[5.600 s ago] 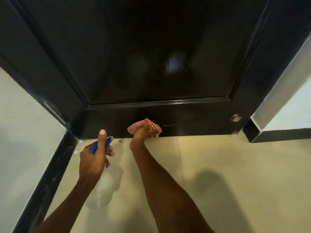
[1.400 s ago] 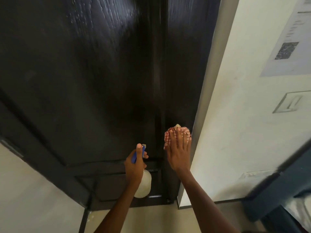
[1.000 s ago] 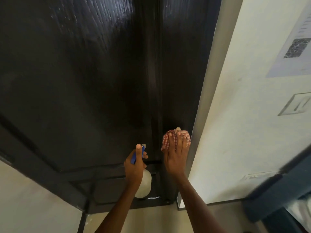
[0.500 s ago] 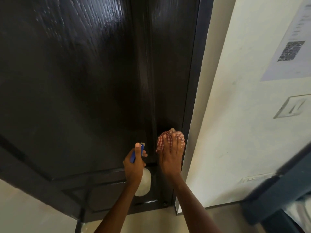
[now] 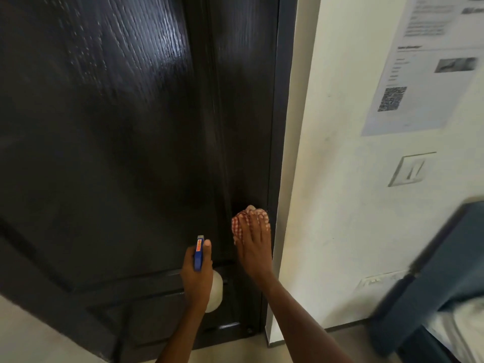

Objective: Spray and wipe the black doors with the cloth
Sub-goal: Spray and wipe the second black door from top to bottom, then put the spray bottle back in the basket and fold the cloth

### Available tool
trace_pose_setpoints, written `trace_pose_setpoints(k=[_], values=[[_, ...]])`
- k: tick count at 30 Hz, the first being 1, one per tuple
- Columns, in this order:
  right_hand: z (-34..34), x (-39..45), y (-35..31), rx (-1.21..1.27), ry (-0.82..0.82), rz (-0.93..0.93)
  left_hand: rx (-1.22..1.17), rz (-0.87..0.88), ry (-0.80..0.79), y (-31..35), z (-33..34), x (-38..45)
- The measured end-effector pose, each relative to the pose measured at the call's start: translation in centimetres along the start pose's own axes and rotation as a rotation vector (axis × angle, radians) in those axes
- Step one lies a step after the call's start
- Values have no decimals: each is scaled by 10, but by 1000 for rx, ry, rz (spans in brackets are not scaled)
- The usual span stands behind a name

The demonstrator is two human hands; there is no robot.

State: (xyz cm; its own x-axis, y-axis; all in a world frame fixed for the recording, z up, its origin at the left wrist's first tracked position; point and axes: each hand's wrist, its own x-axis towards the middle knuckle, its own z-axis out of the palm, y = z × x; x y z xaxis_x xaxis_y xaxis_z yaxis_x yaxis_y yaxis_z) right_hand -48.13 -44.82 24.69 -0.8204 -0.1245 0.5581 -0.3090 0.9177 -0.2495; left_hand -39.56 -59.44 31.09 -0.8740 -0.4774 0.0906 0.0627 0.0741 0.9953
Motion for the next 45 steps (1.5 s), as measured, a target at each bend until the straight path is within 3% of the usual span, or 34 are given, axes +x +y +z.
trace_pose_setpoints(k=[6, 12, 18, 24, 28, 36, 45], values=[[-25, -6, -1, 197, -4, -8, -39, 11, 2, 11, -18, -30], [-53, -52, -1, 433, 20, 131, -49, -100, -4, 8, -45, -62], [-88, -148, -2, 496, 0, 170, -122, -179, -83, 12, -69, -108], [-126, -278, 24, 468, -3, 387, -252, -209, -71, 7, -67, -183], [-167, -361, 49, 410, -12, 522, -136, -272, -186, -5, -40, -236], [-248, -484, 127, 317, -28, 837, 232, -343, -570, -36, 46, -316], [-296, -553, 257, 279, -159, 1085, 516, -124, -950, -61, 199, -398]])
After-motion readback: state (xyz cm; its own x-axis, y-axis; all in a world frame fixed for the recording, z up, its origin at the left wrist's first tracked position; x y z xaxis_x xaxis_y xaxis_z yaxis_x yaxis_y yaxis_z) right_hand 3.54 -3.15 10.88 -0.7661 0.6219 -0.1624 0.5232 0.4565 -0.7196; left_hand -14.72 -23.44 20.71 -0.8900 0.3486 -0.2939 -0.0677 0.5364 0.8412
